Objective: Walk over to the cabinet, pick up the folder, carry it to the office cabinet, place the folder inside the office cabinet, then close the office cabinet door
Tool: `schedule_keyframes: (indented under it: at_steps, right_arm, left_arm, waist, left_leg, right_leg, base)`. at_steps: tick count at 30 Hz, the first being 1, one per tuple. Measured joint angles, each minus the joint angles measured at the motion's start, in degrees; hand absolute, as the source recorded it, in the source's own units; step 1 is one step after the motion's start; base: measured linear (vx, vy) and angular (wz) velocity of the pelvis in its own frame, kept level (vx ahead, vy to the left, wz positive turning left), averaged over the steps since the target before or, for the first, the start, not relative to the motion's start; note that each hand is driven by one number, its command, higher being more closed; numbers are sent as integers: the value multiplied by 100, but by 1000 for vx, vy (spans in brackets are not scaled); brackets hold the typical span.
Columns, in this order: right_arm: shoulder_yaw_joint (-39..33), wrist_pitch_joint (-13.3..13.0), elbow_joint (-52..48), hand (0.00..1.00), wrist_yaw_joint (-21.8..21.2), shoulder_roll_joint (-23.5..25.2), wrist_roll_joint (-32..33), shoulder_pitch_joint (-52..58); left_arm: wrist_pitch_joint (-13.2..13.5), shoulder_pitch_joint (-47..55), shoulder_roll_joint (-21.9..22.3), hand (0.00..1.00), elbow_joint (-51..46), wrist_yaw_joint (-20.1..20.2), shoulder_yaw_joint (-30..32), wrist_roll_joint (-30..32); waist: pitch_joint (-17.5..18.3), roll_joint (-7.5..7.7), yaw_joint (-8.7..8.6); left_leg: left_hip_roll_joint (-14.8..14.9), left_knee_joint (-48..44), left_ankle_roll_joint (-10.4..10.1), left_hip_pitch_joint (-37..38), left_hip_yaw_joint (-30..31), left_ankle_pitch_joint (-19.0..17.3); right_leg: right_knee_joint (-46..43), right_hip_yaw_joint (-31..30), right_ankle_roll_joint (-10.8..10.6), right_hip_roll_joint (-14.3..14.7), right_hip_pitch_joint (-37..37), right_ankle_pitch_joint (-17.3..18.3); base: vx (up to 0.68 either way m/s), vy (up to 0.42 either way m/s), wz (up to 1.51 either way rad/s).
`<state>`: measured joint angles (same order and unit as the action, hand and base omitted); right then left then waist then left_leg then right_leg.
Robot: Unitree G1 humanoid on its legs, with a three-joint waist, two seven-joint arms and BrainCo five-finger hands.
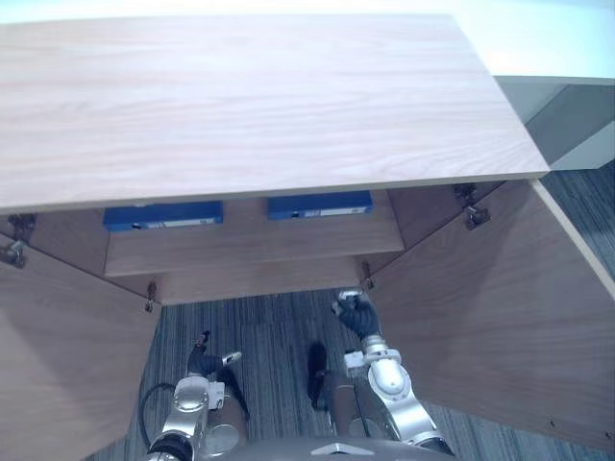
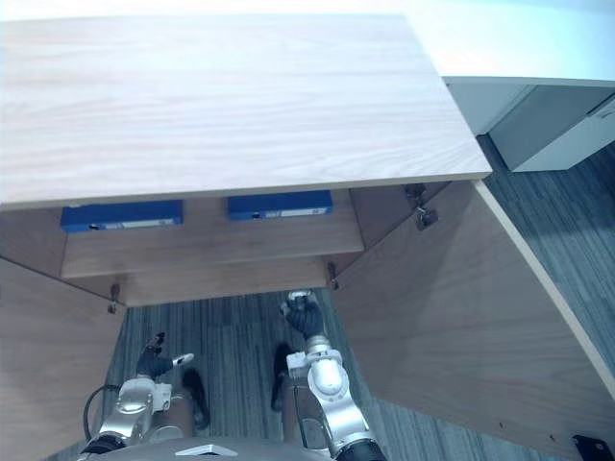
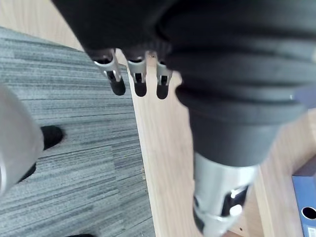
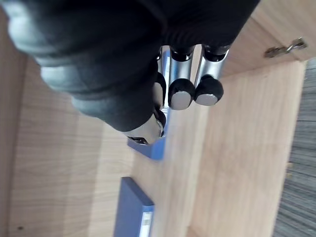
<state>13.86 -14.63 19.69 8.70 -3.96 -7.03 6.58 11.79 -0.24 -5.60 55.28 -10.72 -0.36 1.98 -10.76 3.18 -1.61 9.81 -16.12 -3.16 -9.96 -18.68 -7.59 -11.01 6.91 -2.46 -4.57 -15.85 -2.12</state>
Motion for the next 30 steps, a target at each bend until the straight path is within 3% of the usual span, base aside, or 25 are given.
schedule_keyframes:
  at_steps: [4, 5, 12, 22, 26, 28, 30]
  right_arm:
    - [-170, 137, 1020, 100, 5, 17, -425, -9]
    - [-233, 154, 1168, 0, 16, 20, -470, -11]
    - [-874, 442, 2440, 0, 291, 9, -469, 37]
    - [-1309, 698, 2934, 0, 417, 26, -459, -9]
    - [-1505, 763, 3131, 0, 438, 79, -436, -198]
    - [-1507, 761, 3133, 0, 439, 122, -369, -269]
    - [-1492, 763, 3145, 0, 440, 99, -352, -301]
  left_arm:
    - [-4, 117, 2, 0, 52, 5, 23, 94]
    - [-8, 144, 3, 0, 53, 11, 24, 109]
    - [-119, 460, 70, 0, 282, 106, 133, 217]
    - [-200, 417, 187, 0, 381, 114, 23, 82]
    - [-212, 356, 143, 0, 389, 115, 25, 42]
    - [-244, 147, 76, 0, 383, 118, 36, 31]
    - [-271, 72, 95, 0, 351, 124, 55, 30]
  waist:
    - [229, -40, -29]
    - [243, -43, -29]
    - [540, -73, -29]
    - [660, -121, -37]
    - [612, -64, -15]
    - [472, 36, -77]
    - [452, 17, -54]
  left_leg:
    - [-240, 679, 45, 450, -56, 249]
    - [-271, 763, 48, 527, -64, 276]
    - [-453, 1264, 51, 1100, -64, 371]
    - [-697, 1738, 61, 1497, -230, 444]
    - [-750, 1612, 161, 1316, -512, 382]
    - [-771, 1197, 313, 976, -485, 247]
    - [-697, 1124, 424, 832, -527, 206]
  right_leg:
    - [830, -1, -84, -20, 529, -364]
    - [923, -2, -90, -27, 612, -400]
    - [1349, -24, -151, -67, 1152, -490]
    - [1401, -424, -275, -124, 1177, -535]
    - [1209, -768, -309, -130, 795, -568]
    - [974, -789, -365, -198, 493, -649]
    - [1176, -814, -508, -199, 501, -912]
  base:
    - [76, 41, 0]
    - [63, 46, 0]
    - [16, 21, -1]
    - [-28, 21, -17]
    - [-54, 20, -36]
    - [-75, 9, -13]
    - [-85, 35, -11]
